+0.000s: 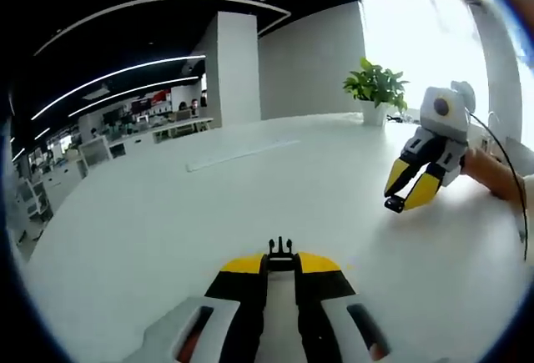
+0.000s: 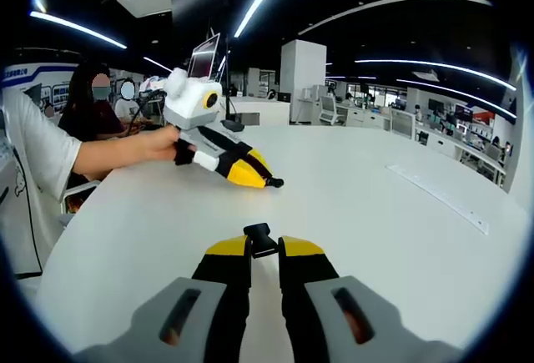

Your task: Snap the two parts of the plastic buckle together until the buckle closes and remains connected.

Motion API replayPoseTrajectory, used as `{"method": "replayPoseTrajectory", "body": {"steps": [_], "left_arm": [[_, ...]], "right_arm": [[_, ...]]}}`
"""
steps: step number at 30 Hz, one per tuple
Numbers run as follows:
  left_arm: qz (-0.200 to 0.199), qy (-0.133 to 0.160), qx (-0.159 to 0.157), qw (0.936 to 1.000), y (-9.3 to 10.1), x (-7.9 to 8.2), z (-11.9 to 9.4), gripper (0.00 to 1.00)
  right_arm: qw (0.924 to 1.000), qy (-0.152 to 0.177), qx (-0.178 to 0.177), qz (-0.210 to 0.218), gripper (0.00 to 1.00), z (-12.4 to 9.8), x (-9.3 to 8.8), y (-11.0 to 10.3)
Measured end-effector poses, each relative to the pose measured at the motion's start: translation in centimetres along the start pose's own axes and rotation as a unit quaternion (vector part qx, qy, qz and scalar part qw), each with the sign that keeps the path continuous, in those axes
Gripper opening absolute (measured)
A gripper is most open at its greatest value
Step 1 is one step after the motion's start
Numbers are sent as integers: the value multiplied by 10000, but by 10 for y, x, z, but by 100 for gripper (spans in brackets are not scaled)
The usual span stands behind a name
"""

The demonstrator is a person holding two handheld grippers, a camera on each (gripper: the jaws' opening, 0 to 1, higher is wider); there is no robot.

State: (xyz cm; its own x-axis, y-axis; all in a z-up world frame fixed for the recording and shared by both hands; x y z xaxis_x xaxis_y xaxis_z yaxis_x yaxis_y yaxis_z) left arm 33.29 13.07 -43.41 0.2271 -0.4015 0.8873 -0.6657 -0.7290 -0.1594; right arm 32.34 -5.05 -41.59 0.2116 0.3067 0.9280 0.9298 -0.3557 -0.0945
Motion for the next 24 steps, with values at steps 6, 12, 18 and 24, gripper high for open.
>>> {"method": "replayPoseTrajectory", "body": {"steps": [6,12,18,24], "left_arm": [[130,194,-770,9968,17,10,4,12],[312,277,-1504,9877,26,15,8,12],[350,436,-2250,9728,37,20,13,12],[545,615,-2722,9587,46,22,13,12]], "right_arm": [[10000,-28,-3,40,12,-2,-2,4],[10000,-32,44,48,12,-6,-2,9],[9999,-99,124,22,12,-7,-6,13],[9996,-191,213,-56,12,-6,-10,12]]}}
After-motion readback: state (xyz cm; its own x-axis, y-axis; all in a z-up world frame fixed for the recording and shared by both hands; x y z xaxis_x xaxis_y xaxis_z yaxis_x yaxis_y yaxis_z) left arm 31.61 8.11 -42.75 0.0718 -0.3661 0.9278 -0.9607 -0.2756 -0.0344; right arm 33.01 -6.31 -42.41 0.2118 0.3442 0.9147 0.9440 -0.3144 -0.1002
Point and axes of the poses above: the point that each gripper's makers call its tool centre point, and the gripper's own axes: z roughly forward along the fingers, y roughly to its right, x roughly out of its top, the point moved 5 cm from there along -z, roughly backward along the fingers, and after that the axes turned 11 degrees about z, right-handed, at the moved point
